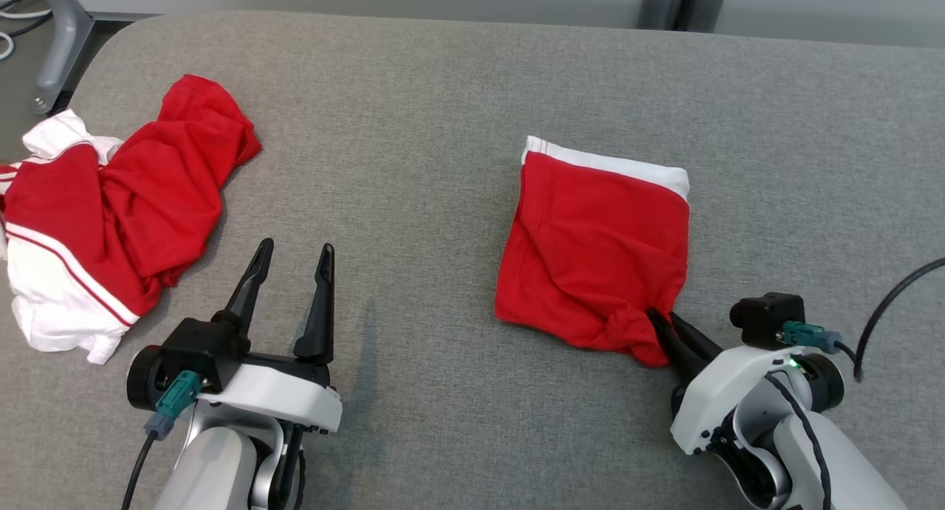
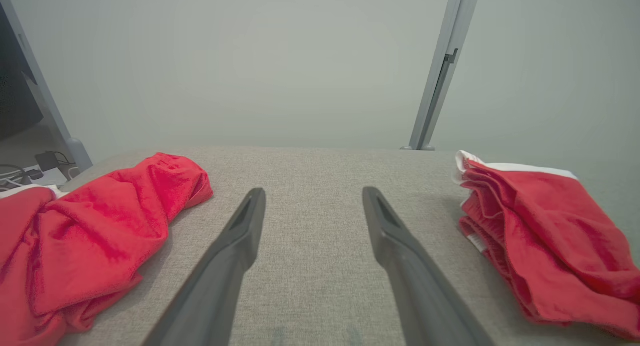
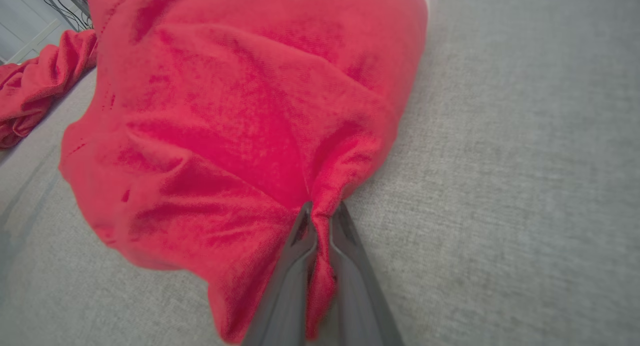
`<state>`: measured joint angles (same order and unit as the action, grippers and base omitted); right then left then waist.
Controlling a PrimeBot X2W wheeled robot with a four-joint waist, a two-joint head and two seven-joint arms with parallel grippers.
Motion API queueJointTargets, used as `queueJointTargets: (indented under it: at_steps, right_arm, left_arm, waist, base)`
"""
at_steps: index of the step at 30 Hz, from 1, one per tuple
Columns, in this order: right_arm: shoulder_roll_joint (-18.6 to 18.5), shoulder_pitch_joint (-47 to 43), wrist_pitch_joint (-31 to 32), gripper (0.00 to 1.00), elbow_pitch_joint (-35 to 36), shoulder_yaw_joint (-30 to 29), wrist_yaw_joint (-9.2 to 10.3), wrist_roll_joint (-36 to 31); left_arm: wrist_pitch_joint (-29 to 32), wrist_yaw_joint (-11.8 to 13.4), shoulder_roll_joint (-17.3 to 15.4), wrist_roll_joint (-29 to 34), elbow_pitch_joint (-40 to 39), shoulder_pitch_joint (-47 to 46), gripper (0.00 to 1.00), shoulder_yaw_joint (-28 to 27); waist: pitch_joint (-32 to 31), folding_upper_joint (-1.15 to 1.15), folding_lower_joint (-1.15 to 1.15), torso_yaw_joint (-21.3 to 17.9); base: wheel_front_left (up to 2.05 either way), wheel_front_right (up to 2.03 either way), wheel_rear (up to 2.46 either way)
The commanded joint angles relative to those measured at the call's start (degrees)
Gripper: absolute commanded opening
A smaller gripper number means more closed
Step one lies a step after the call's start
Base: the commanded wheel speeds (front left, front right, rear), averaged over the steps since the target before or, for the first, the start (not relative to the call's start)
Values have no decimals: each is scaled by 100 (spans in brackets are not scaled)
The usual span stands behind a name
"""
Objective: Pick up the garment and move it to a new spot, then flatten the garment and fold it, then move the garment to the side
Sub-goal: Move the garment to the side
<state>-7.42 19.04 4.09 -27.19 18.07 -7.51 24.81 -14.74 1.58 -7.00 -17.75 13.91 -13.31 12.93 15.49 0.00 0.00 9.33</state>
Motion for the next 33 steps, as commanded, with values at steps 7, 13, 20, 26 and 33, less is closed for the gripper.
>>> queueJointTargets:
  at_steps: [7, 13, 20, 26, 33]
  right_arm:
    - [-287, 337, -75, 0, -16, 302, 15, 113]
    - [-667, 547, -183, 0, 117, 597, 13, 323]
    - [-1131, 822, -357, 0, 89, 831, 2, 661]
    - [-1442, 1219, -638, 0, -78, 1009, 2, 887]
    - [-2031, 1753, -977, 0, -279, 1133, 2, 979]
  left_arm:
    - [-37, 21, -85, -18, -13, -149, 100, -83]
    - [-38, 35, -164, 21, -104, -177, 100, -115]
    - [62, 35, -340, 96, -312, -328, 100, -106]
    - [237, 16, -519, 180, -559, -512, 100, -68]
    - [461, -35, -675, 302, -802, -730, 100, 32]
  waist:
    - [73, 0, 0, -256]
    - [207, 0, 0, -686]
    - [550, 0, 0, -1324]
    - [921, 0, 0, -1831]
    - [1284, 0, 0, -2217]
  base:
    - [0, 0, 0]
    - [0, 0, 0]
    - [0, 0, 0]
    - [0, 0, 0]
    - [0, 0, 0]
